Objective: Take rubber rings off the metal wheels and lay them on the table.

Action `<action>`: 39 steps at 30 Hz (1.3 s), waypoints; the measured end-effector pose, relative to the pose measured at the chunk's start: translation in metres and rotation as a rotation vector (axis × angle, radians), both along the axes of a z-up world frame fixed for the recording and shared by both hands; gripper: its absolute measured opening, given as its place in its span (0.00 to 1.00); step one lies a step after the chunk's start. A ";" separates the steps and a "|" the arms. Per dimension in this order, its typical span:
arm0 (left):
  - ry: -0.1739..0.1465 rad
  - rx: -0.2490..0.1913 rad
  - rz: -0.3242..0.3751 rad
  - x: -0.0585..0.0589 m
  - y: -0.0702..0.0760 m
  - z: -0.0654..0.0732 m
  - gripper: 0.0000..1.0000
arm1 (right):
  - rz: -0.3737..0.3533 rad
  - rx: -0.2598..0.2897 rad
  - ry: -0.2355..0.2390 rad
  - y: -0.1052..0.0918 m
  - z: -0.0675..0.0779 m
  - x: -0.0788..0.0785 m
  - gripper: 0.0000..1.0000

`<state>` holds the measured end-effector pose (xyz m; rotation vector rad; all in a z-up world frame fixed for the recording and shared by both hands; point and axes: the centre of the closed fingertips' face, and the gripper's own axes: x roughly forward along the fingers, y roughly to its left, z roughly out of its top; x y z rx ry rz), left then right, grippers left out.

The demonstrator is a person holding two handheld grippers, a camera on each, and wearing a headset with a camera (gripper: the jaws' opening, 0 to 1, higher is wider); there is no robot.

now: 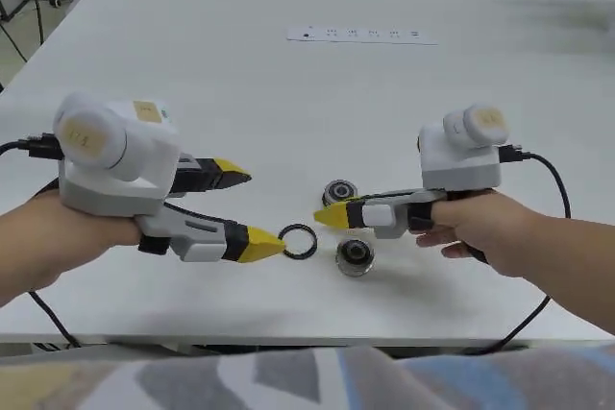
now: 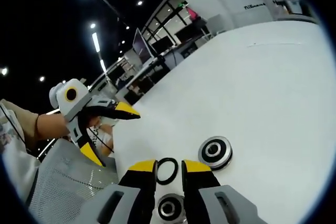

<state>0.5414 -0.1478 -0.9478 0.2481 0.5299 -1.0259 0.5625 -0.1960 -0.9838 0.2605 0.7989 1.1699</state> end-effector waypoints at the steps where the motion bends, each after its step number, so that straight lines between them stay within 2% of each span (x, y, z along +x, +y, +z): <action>1: 0.000 0.000 0.001 0.002 0.000 0.000 0.60 | -0.009 0.003 -0.004 -0.002 0.002 0.003 0.16; 11: -0.005 0.000 0.008 0.019 -0.005 0.000 0.58 | -0.091 0.027 -0.047 -0.021 0.016 0.029 0.20; 20: 0.008 0.009 0.010 0.033 -0.010 -0.007 0.56 | -0.122 -0.010 -0.111 -0.037 0.016 0.043 0.24; 24: 0.019 0.015 0.014 0.038 -0.012 -0.012 0.55 | -0.098 -0.051 -0.171 -0.042 0.009 0.045 0.25; 28: 0.033 0.008 0.016 0.042 -0.017 -0.015 0.54 | -0.064 -0.090 -0.202 -0.044 0.001 0.043 0.27; 32: 0.035 0.019 0.010 0.045 -0.020 -0.018 0.53 | -0.017 -0.136 -0.232 -0.044 -0.007 0.039 0.28; 34: 0.039 0.021 0.010 0.047 -0.022 -0.020 0.53 | 0.013 -0.152 -0.263 -0.043 -0.010 0.036 0.27; 39: 0.045 0.015 0.007 0.049 -0.030 -0.022 0.51 | 0.045 -0.184 -0.287 -0.040 -0.016 0.035 0.27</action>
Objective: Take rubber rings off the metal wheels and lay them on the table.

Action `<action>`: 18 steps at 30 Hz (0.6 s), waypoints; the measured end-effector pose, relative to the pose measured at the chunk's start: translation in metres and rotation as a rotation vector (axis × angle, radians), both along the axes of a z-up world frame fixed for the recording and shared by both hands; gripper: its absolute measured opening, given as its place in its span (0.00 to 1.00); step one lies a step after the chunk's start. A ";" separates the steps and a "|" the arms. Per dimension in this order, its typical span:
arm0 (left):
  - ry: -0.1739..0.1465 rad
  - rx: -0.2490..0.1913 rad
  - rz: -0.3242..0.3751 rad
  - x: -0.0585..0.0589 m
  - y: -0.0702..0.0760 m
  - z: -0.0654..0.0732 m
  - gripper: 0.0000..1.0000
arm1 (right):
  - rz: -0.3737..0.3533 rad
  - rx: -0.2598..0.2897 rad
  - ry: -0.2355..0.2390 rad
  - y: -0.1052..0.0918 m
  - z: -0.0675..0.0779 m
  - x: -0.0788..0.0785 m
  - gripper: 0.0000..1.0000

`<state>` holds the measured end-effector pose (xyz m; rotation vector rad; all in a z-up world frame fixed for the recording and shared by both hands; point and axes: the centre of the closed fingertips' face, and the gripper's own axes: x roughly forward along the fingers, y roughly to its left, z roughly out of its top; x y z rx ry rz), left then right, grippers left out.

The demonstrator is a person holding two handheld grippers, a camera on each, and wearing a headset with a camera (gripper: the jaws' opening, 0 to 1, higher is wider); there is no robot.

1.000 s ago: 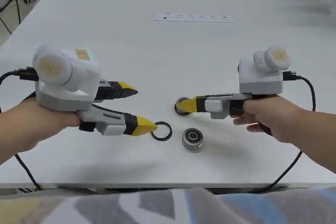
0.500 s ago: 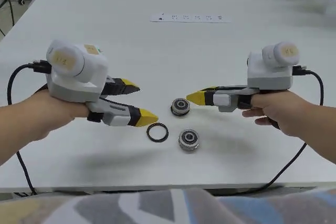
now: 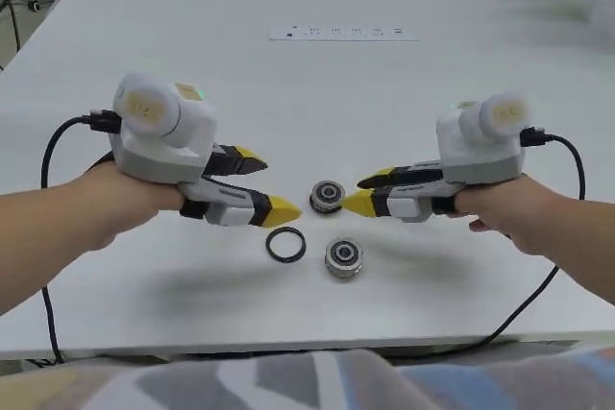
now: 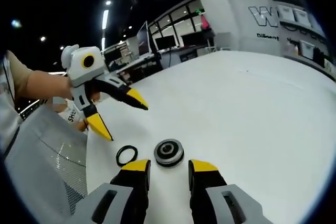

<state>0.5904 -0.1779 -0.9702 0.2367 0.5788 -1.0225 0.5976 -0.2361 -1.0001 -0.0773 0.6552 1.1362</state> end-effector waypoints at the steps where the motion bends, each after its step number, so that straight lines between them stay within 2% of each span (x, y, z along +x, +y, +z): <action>1: 0.000 0.001 -0.001 0.000 -0.001 -0.001 0.50 | 0.007 -0.009 -0.006 0.000 -0.001 0.000 0.26; 14: 0.005 0.010 -0.008 0.008 -0.016 -0.010 0.45 | 0.050 -0.061 -0.040 0.008 -0.012 -0.002 0.25; 18: 0.003 0.011 -0.013 0.010 -0.021 -0.011 0.44 | 0.049 -0.059 -0.044 0.009 -0.012 -0.001 0.24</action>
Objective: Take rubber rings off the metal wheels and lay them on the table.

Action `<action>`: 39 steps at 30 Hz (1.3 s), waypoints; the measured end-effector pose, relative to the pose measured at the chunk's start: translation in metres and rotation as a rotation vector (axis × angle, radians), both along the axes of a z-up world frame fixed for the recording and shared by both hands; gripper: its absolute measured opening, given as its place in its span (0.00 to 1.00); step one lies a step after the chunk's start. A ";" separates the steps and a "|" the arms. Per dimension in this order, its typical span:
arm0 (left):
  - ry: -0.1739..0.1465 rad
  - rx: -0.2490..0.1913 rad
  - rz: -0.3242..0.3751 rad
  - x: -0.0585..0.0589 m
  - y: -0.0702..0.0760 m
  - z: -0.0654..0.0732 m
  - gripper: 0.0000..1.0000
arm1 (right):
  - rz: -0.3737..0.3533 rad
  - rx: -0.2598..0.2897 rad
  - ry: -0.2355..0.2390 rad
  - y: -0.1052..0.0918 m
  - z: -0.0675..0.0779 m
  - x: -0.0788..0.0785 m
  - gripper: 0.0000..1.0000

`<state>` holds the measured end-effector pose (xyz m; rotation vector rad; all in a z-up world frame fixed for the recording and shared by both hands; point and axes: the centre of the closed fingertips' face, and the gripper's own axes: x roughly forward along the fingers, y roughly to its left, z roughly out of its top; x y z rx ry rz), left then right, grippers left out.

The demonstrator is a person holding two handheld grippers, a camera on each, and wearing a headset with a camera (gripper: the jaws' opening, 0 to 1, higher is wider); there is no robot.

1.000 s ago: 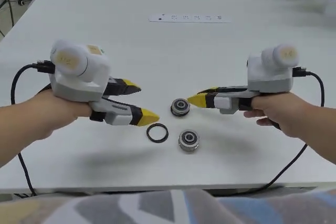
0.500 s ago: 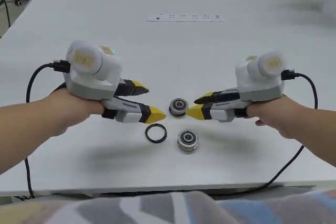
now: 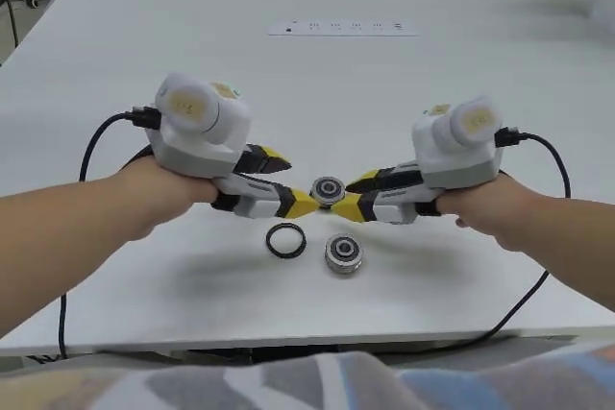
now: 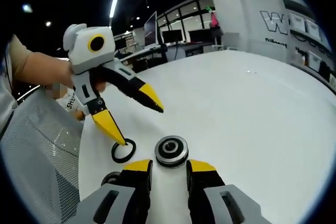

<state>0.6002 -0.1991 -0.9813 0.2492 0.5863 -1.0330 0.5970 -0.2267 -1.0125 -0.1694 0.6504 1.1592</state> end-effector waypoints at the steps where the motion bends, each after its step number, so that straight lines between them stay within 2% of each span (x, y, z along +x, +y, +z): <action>1: 0.000 -0.001 0.001 0.001 -0.002 0.000 0.43 | 0.000 -0.003 -0.006 0.000 0.000 0.001 0.24; 12: -0.003 0.011 -0.016 0.005 -0.019 -0.005 0.36 | -0.005 -0.012 -0.028 -0.001 -0.004 0.004 0.22; 19: -0.001 0.031 -0.026 0.006 -0.024 -0.011 0.32 | -0.006 -0.008 -0.030 0.001 -0.004 0.004 0.21; 24: -0.011 0.043 -0.026 0.010 -0.028 -0.013 0.28 | -0.018 -0.005 -0.033 0.000 -0.004 0.005 0.20; 30: -0.013 0.065 -0.041 0.010 -0.030 -0.017 0.22 | -0.012 -0.009 -0.037 0.001 -0.005 0.003 0.20; 32: -0.024 0.077 -0.045 0.010 -0.029 -0.018 0.21 | -0.011 -0.009 -0.039 0.001 -0.005 0.003 0.20; 39: -0.033 0.088 -0.038 0.013 -0.029 -0.020 0.14 | -0.012 -0.008 -0.045 0.001 -0.005 0.004 0.21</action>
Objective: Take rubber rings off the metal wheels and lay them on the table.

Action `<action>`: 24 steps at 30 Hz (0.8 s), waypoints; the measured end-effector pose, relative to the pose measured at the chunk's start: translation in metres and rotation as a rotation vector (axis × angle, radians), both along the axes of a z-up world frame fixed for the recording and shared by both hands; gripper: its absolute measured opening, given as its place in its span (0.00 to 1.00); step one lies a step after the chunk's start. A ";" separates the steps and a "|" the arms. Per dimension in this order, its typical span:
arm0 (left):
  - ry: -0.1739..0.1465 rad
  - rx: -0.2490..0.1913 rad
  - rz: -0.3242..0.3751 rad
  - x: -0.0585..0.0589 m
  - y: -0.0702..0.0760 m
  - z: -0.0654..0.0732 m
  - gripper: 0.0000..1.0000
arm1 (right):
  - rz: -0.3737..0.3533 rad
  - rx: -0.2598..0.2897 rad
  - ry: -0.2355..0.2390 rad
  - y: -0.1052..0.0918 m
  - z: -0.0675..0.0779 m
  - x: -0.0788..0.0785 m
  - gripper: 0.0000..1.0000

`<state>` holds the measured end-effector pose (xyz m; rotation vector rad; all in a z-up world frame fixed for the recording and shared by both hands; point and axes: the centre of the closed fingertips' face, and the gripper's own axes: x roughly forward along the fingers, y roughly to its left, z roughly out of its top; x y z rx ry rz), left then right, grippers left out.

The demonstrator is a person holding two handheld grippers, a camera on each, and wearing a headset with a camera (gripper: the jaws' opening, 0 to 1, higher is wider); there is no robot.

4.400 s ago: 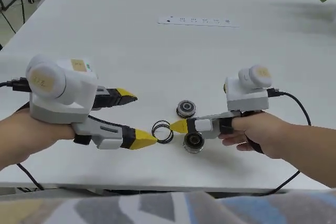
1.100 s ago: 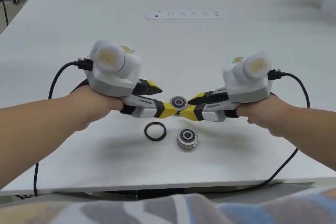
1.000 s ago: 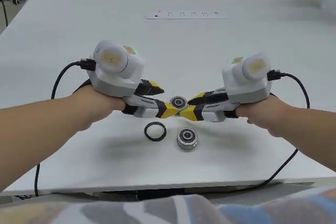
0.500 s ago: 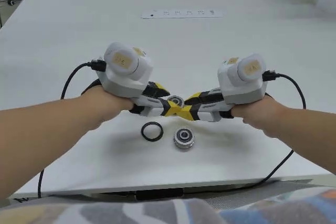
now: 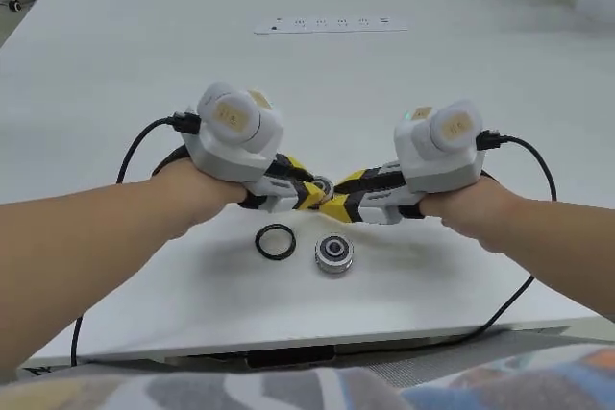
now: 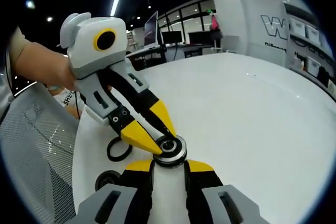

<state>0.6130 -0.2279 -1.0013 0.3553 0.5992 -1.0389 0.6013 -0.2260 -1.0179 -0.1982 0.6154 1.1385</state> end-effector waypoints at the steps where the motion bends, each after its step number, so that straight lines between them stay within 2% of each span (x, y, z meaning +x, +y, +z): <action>1: -0.009 0.001 -0.005 0.000 -0.001 0.000 0.14 | -0.001 0.001 0.000 0.000 0.000 0.000 0.21; 3: -0.019 0.006 -0.007 -0.001 -0.001 0.000 0.14 | -0.003 0.001 -0.003 0.000 -0.001 0.001 0.21; 10: -0.018 0.000 0.008 -0.002 -0.001 0.000 0.14 | -0.007 -0.007 -0.033 0.005 -0.001 0.006 0.25; 16: -0.017 0.001 0.010 -0.002 -0.001 0.000 0.13 | -0.005 -0.015 -0.053 0.003 -0.002 0.008 0.23; 24: -0.012 -0.002 0.021 -0.001 0.000 -0.001 0.13 | -0.005 -0.018 -0.049 -0.003 -0.002 0.008 0.18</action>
